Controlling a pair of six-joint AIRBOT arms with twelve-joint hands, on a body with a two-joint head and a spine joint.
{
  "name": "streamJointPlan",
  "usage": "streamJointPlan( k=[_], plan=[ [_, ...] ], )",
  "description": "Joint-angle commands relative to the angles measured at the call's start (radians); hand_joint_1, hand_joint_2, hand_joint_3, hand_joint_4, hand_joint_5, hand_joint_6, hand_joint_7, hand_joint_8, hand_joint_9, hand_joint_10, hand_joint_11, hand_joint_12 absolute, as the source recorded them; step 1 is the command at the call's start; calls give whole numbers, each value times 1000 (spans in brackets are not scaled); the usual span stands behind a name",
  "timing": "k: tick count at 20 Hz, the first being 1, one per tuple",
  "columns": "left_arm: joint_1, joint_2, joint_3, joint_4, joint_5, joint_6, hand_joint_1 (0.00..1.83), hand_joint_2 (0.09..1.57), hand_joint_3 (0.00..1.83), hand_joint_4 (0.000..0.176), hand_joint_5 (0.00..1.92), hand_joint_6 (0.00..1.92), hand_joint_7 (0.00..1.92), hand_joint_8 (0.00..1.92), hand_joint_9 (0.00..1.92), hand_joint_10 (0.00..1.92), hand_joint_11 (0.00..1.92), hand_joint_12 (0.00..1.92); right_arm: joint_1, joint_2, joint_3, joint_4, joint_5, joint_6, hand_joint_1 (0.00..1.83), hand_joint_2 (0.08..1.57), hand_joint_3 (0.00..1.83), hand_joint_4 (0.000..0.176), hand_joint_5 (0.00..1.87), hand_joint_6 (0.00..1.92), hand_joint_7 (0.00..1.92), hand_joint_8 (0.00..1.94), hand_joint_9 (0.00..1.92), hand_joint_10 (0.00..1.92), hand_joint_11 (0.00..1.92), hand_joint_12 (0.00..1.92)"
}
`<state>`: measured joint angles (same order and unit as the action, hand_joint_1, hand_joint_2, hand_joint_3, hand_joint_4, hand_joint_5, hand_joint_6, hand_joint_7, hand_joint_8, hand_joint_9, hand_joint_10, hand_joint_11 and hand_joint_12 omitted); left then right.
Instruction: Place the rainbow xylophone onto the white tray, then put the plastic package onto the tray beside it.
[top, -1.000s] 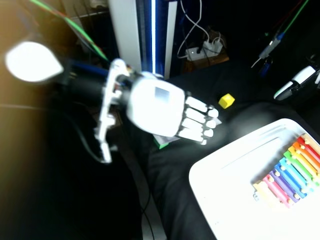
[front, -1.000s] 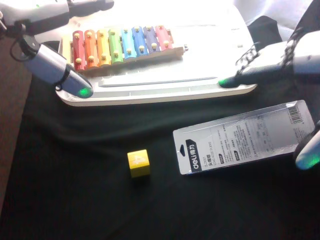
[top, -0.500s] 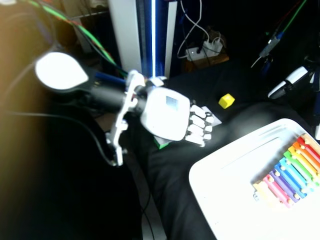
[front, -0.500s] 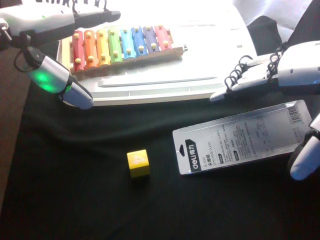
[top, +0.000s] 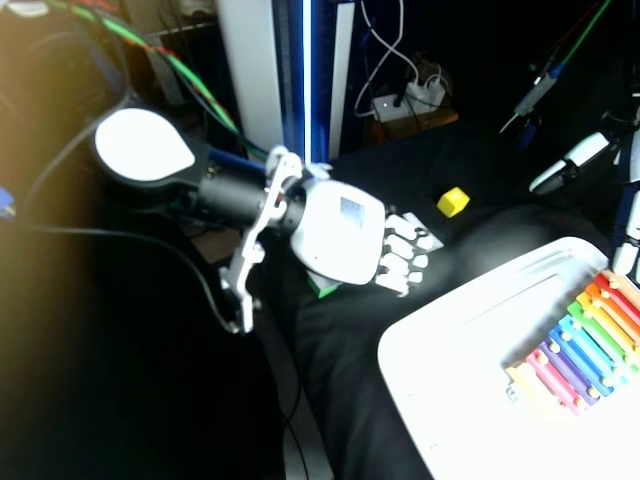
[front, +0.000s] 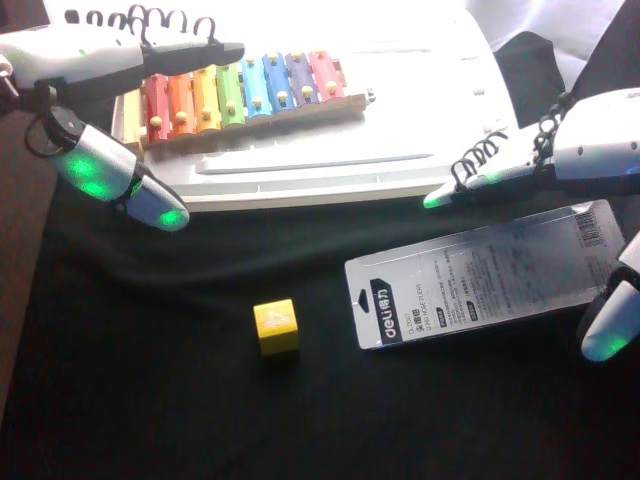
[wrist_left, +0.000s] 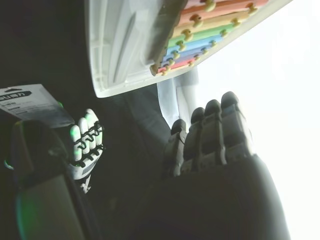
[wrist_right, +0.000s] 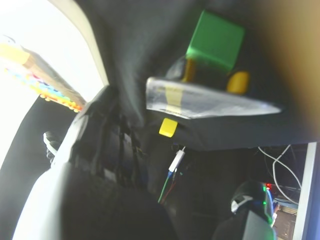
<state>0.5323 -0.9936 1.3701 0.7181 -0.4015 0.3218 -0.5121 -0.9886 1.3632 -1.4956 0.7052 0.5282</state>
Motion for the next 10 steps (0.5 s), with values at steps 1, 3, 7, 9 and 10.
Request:
streamJointPlan(
  k=[1,3,7,9,10],
  plan=[
    [-3,4,-5,-33,-79,0,807,717,0,110,0,0,0,0,0,0,0,0,5,-1,1,57,25,11,654,633,0,0,136,0,234,2,330,0,316,497],
    [2,4,-5,-37,-80,0,826,709,0,85,0,0,0,0,0,0,0,0,1,0,1,52,24,16,643,642,0,0,132,0,244,0,367,0,402,451],
    [13,5,-7,-43,-82,0,749,702,0,100,0,0,0,0,0,0,0,0,-8,5,1,42,13,24,692,626,0,0,140,0,263,1,379,0,319,593],
    [19,5,-7,-49,-85,0,776,689,0,86,0,0,0,0,0,0,0,0,-13,6,2,39,5,25,711,632,1,0,152,0,281,0,432,2,325,782],
    [21,5,-7,-52,-86,0,789,689,0,87,0,0,0,0,0,0,0,0,-16,6,2,37,1,25,722,626,0,0,160,2,273,0,398,0,269,770]
  ],
)
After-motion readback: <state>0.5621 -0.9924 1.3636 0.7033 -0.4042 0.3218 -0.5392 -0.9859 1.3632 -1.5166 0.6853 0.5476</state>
